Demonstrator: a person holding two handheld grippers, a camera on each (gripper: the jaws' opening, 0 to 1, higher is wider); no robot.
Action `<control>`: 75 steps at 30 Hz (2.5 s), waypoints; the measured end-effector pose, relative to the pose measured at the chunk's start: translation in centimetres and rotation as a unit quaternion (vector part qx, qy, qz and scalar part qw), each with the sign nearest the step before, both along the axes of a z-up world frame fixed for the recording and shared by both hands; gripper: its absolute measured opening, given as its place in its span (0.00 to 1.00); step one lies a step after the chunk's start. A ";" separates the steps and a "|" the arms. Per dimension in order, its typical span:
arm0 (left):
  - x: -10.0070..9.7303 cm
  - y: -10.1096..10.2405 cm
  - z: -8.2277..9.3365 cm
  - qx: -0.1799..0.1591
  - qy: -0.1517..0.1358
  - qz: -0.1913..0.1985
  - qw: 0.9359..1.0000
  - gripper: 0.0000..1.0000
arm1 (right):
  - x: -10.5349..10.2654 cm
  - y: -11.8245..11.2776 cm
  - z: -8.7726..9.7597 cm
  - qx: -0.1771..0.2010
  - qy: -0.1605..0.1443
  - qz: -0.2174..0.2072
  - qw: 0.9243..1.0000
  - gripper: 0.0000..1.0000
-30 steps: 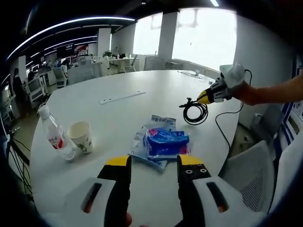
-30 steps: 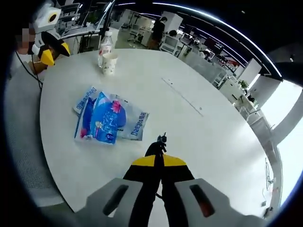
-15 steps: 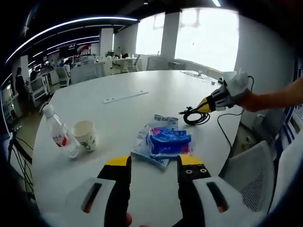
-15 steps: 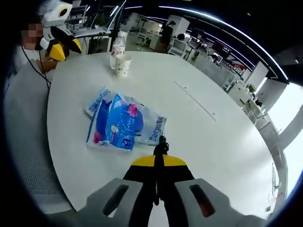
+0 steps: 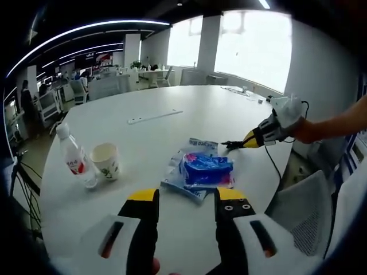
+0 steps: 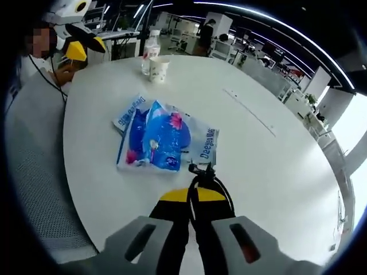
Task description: Arrange the tabletop items into an orderly group along one side of the table until the central work area is clear of visible clutter.
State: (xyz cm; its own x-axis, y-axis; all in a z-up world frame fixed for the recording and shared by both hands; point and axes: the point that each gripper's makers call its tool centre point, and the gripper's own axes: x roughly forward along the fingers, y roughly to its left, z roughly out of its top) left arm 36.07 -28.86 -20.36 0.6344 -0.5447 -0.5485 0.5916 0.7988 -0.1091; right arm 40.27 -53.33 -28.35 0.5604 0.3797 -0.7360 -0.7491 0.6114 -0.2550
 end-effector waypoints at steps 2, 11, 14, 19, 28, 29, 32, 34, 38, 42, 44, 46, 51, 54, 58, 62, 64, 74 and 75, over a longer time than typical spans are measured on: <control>-0.1 0.0 -0.1 -0.001 0.001 -0.001 1.000 0.38 | -0.2 0.0 -0.5 -0.004 0.005 0.002 1.000 0.00; -0.2 -0.2 -0.2 -0.002 0.003 -0.002 1.000 0.37 | -0.4 0.3 -1.6 -0.010 0.021 0.007 1.000 0.00; -0.3 -0.2 -0.1 -0.002 0.002 -0.002 1.000 0.38 | -0.4 0.4 -1.8 -0.006 0.024 0.006 1.000 0.00; -0.3 0.1 -0.2 -0.001 0.003 0.000 1.000 0.38 | -0.4 0.8 -1.9 -0.002 0.025 0.008 1.000 0.00; 0.0 0.1 -0.2 -0.001 0.004 -0.003 1.000 0.37 | -0.8 0.7 -1.9 0.002 0.028 0.004 1.000 0.00; 0.1 0.1 -0.2 -0.001 0.003 -0.004 1.000 0.37 | -0.9 0.7 -1.9 0.002 0.028 0.003 1.000 0.00; 0.4 -0.1 -0.3 0.000 0.003 -0.007 1.000 0.37 | -1.0 0.6 -1.9 0.004 0.028 -0.001 1.000 0.00; 0.5 -0.2 -0.2 -0.001 0.002 -0.009 1.000 0.37 | -1.1 0.6 -1.6 0.007 0.028 -0.004 1.000 0.00; 0.9 -0.5 -0.3 -0.001 0.001 -0.015 1.000 0.37 | -1.2 0.6 -1.3 0.010 0.025 -0.012 1.000 0.00; 1.3 -0.8 -0.4 0.000 0.001 -0.022 1.000 0.37 | -1.4 0.4 -1.0 0.014 0.022 -0.022 0.999 0.00; 1.6 -0.9 -0.5 0.000 0.002 -0.025 1.000 0.37 | -1.6 0.4 -0.9 0.018 0.024 -0.027 0.999 0.00; 1.7 -1.2 -0.8 0.000 0.004 -0.030 1.000 0.37 | -1.9 0.3 -0.9 0.018 0.022 -0.032 0.999 0.00; 2.2 -1.8 -1.3 0.003 0.008 -0.041 0.999 0.37 | -2.7 0.3 -0.8 0.035 0.022 -0.051 0.998 0.00; 2.4 -2.2 -1.6 0.003 0.010 -0.047 0.999 0.37 | -3.3 0.3 -0.8 0.038 0.021 -0.057 0.997 0.00; 2.7 -3.1 -1.7 0.002 0.012 -0.060 0.998 0.37 | -3.9 -0.2 -0.6 0.039 0.017 -0.073 0.996 0.00; 3.0 -4.0 -2.0 0.002 0.014 -0.072 0.997 0.37 | -4.8 -1.1 -0.1 0.043 0.013 -0.094 0.995 0.00; 3.2 -4.4 -2.1 0.001 0.015 -0.079 0.997 0.37 | -5.2 -1.5 0.1 0.043 0.011 -0.102 0.994 0.00; 4.4 -5.8 -2.0 -0.005 0.018 -0.118 0.993 0.36 | -6.5 -3.4 2.0 0.041 -0.004 -0.160 0.986 0.03; 4.5 -6.0 -2.0 -0.005 0.018 -0.120 0.993 0.36 | -6.7 -3.5 2.1 0.040 -0.005 -0.164 0.986 0.03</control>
State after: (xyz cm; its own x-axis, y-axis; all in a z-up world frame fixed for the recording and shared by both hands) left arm 40.58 -34.82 -22.33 0.4650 -0.6840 -0.5621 0.7607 0.6335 -0.1416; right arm 33.58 -56.83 -26.27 0.6692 0.2337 -0.7053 -0.5060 0.8384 -0.2024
